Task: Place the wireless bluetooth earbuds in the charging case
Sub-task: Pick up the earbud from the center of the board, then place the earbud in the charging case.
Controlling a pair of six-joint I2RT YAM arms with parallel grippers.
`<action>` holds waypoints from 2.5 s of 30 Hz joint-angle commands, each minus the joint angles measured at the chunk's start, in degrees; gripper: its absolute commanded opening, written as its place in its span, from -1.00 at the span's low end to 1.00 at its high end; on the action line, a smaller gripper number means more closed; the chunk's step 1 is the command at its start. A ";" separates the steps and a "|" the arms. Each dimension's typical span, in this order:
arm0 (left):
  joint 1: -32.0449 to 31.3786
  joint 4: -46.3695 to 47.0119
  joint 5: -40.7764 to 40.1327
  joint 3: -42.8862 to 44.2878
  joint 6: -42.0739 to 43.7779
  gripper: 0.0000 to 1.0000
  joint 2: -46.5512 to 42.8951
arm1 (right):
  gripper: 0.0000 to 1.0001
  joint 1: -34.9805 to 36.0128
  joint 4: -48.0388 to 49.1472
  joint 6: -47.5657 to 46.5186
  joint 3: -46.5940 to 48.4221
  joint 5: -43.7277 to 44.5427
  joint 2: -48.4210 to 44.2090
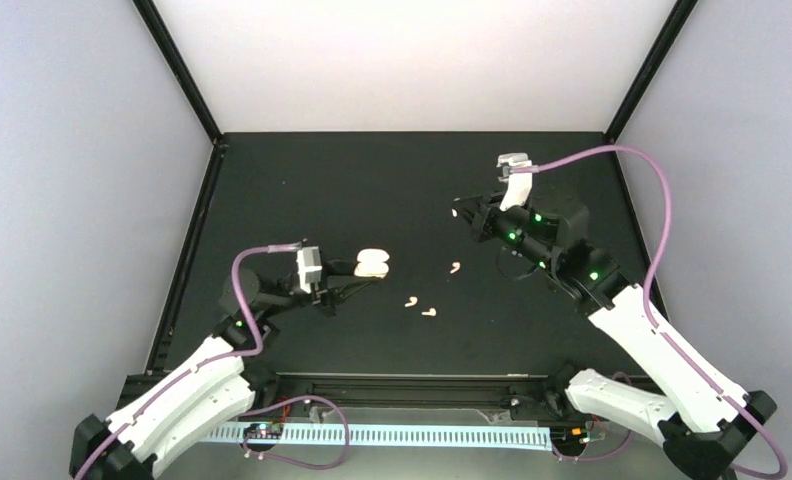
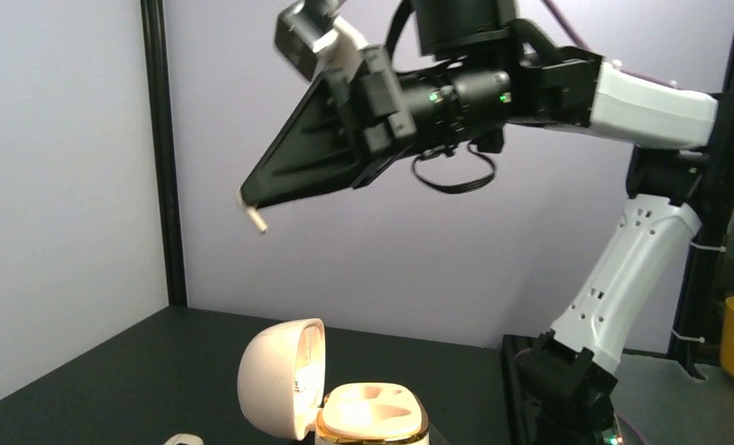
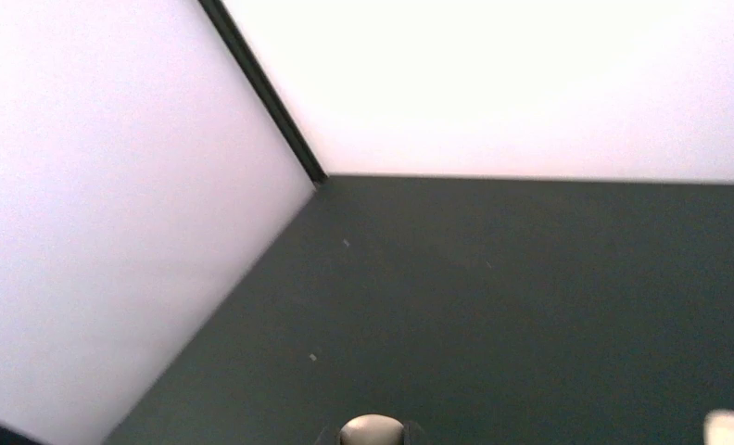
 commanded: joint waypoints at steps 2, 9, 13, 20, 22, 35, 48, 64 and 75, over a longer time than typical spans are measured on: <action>-2.25 8.62 -1.75 8.00 1.46 -0.97 10.82 | -0.78 -0.12 10.37 -1.63 -2.33 -6.03 -4.16; -6.93 16.07 -3.95 14.97 2.64 -0.97 23.53 | -0.78 -0.13 20.68 2.01 -7.01 -9.20 -9.07; -8.92 21.04 -6.12 16.89 2.09 -0.97 28.16 | -0.78 -0.14 24.03 3.23 -8.16 -10.28 -11.06; -11.58 28.76 -11.30 19.91 -0.11 -0.97 34.14 | -0.77 -0.12 27.72 6.09 -8.15 -12.19 -12.51; -12.13 30.31 -12.45 21.05 -0.59 -0.97 35.51 | -0.77 -0.14 28.61 6.70 -7.86 -12.88 -12.70; -14.85 39.11 -15.97 29.91 -2.27 -0.97 45.32 | -0.76 -0.03 29.27 5.27 -4.70 -14.14 -12.33; -17.25 43.47 -16.96 33.70 0.10 -0.97 50.07 | -0.76 0.80 27.56 2.90 -2.91 -14.52 -10.97; -20.47 40.49 -28.80 32.07 13.91 -0.97 47.18 | -0.77 3.75 26.74 -0.75 -1.68 -10.35 -11.05; -21.26 40.07 -31.67 32.11 14.62 -0.97 46.69 | -0.77 9.33 26.19 -6.05 -0.83 -0.53 -9.87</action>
